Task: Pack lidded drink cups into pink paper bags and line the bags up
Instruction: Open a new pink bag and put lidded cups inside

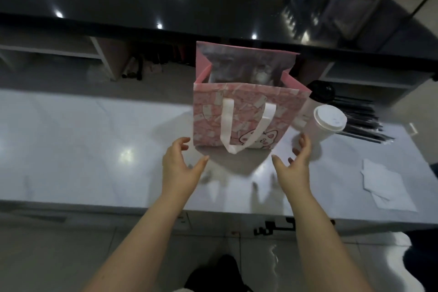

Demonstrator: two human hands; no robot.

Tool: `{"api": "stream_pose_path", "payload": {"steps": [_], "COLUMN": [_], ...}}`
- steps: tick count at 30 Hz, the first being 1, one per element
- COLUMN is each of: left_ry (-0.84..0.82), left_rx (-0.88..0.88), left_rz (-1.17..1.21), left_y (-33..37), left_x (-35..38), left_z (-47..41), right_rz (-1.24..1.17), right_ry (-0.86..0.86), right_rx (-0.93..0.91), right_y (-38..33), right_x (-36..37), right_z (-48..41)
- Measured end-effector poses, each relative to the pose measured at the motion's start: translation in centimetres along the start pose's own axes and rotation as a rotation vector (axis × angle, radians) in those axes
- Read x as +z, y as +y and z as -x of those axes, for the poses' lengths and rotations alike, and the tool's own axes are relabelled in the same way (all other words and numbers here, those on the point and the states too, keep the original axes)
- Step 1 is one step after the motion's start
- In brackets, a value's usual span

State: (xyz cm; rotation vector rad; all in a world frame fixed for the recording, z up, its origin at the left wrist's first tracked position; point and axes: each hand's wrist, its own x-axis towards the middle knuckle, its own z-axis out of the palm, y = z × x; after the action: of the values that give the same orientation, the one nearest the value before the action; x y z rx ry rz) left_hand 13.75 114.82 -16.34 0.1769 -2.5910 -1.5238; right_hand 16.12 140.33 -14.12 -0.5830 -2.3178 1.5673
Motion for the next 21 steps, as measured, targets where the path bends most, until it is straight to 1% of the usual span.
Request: {"api": "stream_pose_path", "payload": {"steps": [3, 5, 9, 14, 18, 21], "left_ry": [-0.059, -0.149, -0.318, -0.438, -0.455, -0.466], "left_rx": [0.068, 0.150, 0.294, 0.525, 0.594, 0.628], "left_rz": [-0.099, -0.188, -0.328, -0.556, -0.520, -0.564], "left_y": [-0.2, 0.6, 3.4, 8.9, 14.1, 17.6], "left_x": [1.0, 2.4, 6.1, 13.1, 18.6, 21.6], "left_z": [1.1, 1.9, 3.3, 3.4, 3.1, 1.7], "right_rz": [0.191, 0.286, 0.395, 0.536, 0.566, 0.422], "right_ry": [-0.031, -0.033, -0.050, -0.025, -0.032, -0.007], "right_rx": [-0.086, -0.130, -0.146, -0.245, -0.324, -0.233], "right_y": [1.0, 1.4, 1.3, 1.1, 0.9, 0.0], "right_x": [-2.1, -3.3, -5.2, -8.7, -12.1, -13.9], "right_z": [1.5, 2.1, 1.7, -1.8, -6.5, -10.5]}}
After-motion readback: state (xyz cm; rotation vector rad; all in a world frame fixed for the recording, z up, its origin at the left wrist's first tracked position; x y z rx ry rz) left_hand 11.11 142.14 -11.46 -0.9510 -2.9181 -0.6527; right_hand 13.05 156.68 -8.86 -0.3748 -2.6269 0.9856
